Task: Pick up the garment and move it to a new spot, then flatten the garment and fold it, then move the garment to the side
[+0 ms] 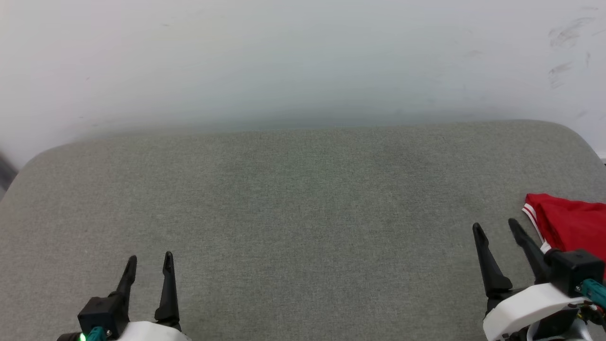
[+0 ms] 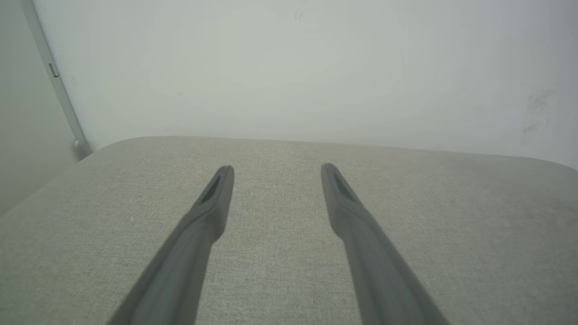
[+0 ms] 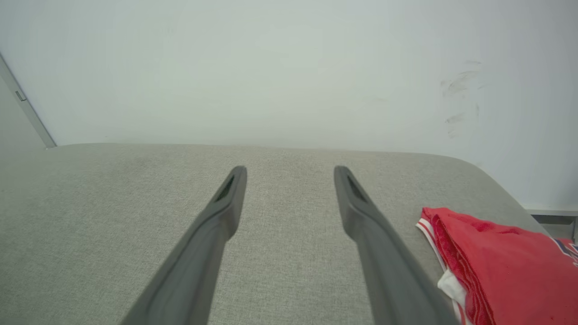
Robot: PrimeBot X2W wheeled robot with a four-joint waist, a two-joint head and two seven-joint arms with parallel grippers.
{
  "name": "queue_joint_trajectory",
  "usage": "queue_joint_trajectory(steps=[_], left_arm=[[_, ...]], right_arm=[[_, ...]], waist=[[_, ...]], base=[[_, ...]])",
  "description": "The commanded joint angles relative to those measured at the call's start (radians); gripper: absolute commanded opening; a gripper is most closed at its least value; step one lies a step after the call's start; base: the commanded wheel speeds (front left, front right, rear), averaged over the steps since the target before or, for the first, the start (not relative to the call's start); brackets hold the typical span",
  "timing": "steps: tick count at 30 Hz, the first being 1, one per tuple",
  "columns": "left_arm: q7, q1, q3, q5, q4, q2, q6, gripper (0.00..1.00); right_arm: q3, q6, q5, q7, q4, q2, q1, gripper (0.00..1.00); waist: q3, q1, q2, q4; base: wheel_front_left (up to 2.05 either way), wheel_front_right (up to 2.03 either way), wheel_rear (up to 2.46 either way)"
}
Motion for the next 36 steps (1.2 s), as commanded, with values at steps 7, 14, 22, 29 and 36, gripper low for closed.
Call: queue_joint_trajectory(steps=[7, 14, 22, 29, 36], left_arm=[[0.025, -0.004, 0.013, -0.079, 0.027, -0.024, -0.018, 0.00], [0.059, -0.023, 0.036, -0.194, 0.041, -0.041, -0.041, 0.00], [0.094, -0.044, 0.061, -0.313, 0.055, -0.059, -0.066, 0.00], [0.118, -0.057, 0.078, -0.396, 0.062, -0.071, -0.084, 0.00], [0.145, -0.071, 0.096, -0.486, 0.071, -0.085, -0.102, 0.00]], right_arm=[[-0.007, 0.000, 0.091, 0.010, 0.040, 0.009, -0.004, 0.00], [-0.018, 0.000, 0.224, 0.019, 0.063, 0.016, -0.017, 0.00], [-0.029, 0.000, 0.364, 0.028, 0.088, 0.023, -0.033, 0.00], [-0.038, 0.000, 0.461, 0.034, 0.105, 0.028, -0.043, 0.00], [-0.047, 0.000, 0.565, 0.041, 0.124, 0.033, -0.055, 0.00]], waist=[[0.001, 0.0001, 0.0000, 0.001], [0.003, 0.0001, 0.0000, 0.003], [0.006, 0.0001, 0.0000, 0.006], [0.007, 0.0001, 0.0000, 0.007], [0.009, 0.0001, 0.0000, 0.010]], base=[[0.00, 0.00, 0.00], [0.00, 0.00, 0.00], [0.00, 0.00, 0.00], [0.00, 0.00, 0.00], [0.00, 0.00, 0.00]])
